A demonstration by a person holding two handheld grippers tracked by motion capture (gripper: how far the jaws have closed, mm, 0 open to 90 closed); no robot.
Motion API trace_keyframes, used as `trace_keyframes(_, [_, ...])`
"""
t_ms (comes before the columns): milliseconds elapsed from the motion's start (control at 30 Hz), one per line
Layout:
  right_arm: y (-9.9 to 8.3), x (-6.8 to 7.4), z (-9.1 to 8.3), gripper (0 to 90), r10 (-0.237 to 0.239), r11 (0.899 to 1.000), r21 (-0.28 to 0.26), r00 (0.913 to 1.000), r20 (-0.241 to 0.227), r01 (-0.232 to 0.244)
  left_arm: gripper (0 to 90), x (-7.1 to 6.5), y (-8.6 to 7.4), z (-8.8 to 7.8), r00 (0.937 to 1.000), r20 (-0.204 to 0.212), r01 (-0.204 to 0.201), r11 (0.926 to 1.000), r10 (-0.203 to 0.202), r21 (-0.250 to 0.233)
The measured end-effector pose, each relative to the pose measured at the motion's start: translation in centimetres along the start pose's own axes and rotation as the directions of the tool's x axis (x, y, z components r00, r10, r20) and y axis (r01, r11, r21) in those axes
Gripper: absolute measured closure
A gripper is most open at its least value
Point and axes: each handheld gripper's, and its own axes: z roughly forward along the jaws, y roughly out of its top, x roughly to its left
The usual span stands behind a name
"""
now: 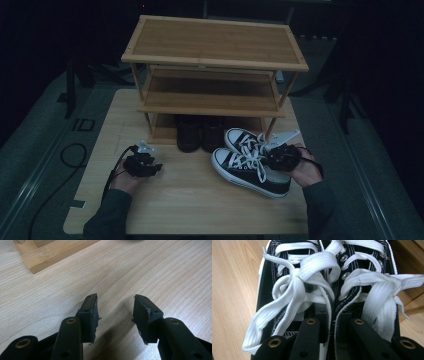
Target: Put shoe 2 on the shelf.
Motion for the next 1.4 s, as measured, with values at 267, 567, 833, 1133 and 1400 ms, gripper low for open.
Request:
trace_keyframes(267, [1.2, -0.2, -0.8, 83.8, -0.021, 1.0, -0.002, 0.9998, -0.003, 0.021, 55.3, 0.0, 0.0, 0.0, 1.0, 0.0, 0.001, 1.0, -0.001, -0.001])
trace_keyframes(567, [2.5, -0.2, -1.9, 83.8, -0.071, 0.997, 0.006, 0.9974, -0.012, 0.071, 55.0, 0.0, 0.0, 0.0, 1.0, 0.0, 0.0, 1.0, 0.0, -0.001])
trace_keyframes(833, [3.5, -0.1, -2.8, 83.6, -0.095, 0.995, -0.008, 0.9954, -0.011, 0.095, 54.7, -0.1, 0.0, 0.0, 1.0, 0.0, 0.0, 1.0, 0.0, -0.003])
trace_keyframes(1133, [4.4, 0.2, -3.5, 83.5, -0.123, 0.992, -0.017, 0.9919, -0.031, 0.123, 54.7, 0.0, 0.0, 0.0, 1.0, 0.001, 0.003, 1.0, -0.003, -0.003])
trace_keyframes(1400, [4.8, 0.2, -3.9, 83.5, -0.137, 0.99, -0.031, 0.9899, -0.038, 0.136, 54.6, 0.0, 0.0, 0.0, 1.0, 0.001, 0.003, 1.0, -0.003, -0.004])
